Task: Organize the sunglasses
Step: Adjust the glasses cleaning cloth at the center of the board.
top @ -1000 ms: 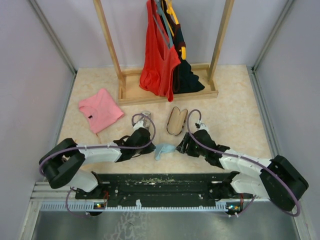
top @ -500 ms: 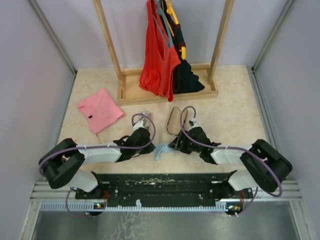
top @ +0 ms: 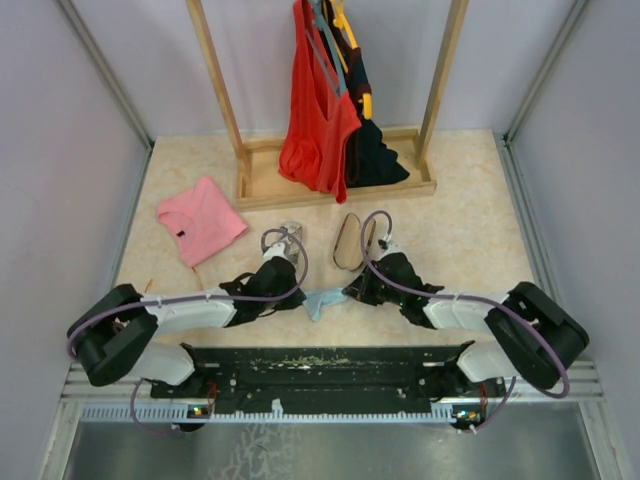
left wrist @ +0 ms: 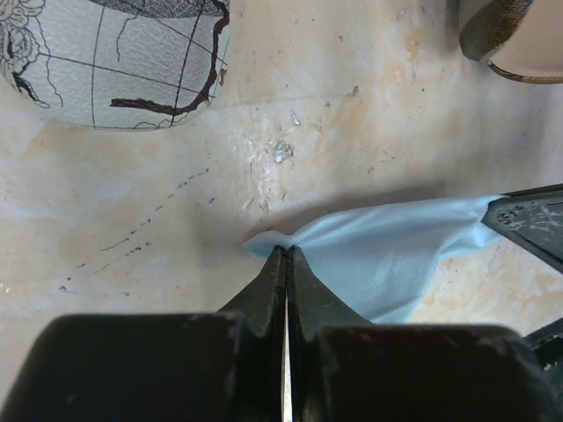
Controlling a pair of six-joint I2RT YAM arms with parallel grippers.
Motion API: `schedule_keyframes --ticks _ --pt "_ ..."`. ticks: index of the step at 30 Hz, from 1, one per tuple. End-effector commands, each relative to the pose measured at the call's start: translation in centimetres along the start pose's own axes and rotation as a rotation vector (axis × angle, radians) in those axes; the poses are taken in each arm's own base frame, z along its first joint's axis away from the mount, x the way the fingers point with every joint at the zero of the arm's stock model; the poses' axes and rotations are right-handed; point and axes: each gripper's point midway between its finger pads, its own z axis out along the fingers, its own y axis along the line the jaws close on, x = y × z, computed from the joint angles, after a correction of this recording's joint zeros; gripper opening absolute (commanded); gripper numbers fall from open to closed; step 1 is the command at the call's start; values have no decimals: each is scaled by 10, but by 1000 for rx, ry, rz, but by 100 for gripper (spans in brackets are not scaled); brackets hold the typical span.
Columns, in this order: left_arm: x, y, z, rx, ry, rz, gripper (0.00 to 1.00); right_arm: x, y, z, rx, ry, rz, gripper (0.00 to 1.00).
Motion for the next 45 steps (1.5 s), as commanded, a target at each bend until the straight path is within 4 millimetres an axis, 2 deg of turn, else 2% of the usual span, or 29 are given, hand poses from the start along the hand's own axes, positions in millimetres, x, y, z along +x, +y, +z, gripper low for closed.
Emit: schedule_keyframes --ticks 1,7,14,19,23,28,32,36,39,45 --pt "-9 -7 -12 43 -15 45 0 -22 30 -15 -87 -74 -67 0" --pt "-32 -28 -33 115 -73 68 0 -24 53 -37 -109 -88 -141 0" --pt "-51 -41 -56 163 -116 94 0 -16 79 -60 -119 -64 -233 0" --pt "-56 -41 -71 170 -129 106 0 -15 81 -76 -73 -69 -284 0" --pt "-50 -37 -79 192 -123 110 0 -7 77 -84 -51 -50 -315 0" --pt "-32 -46 -84 294 -68 163 0 4 72 -89 -51 -18 -336 1" --pt "-10 -41 -68 293 17 192 0 11 53 -85 -16 -16 -317 12" --pt "7 -31 -52 275 63 185 0 23 39 -75 1 13 -309 12" --pt "10 -31 -49 276 67 180 0 26 33 -72 19 24 -299 10" --pt "0 -38 -56 297 43 192 0 23 39 -79 -7 11 -296 10"
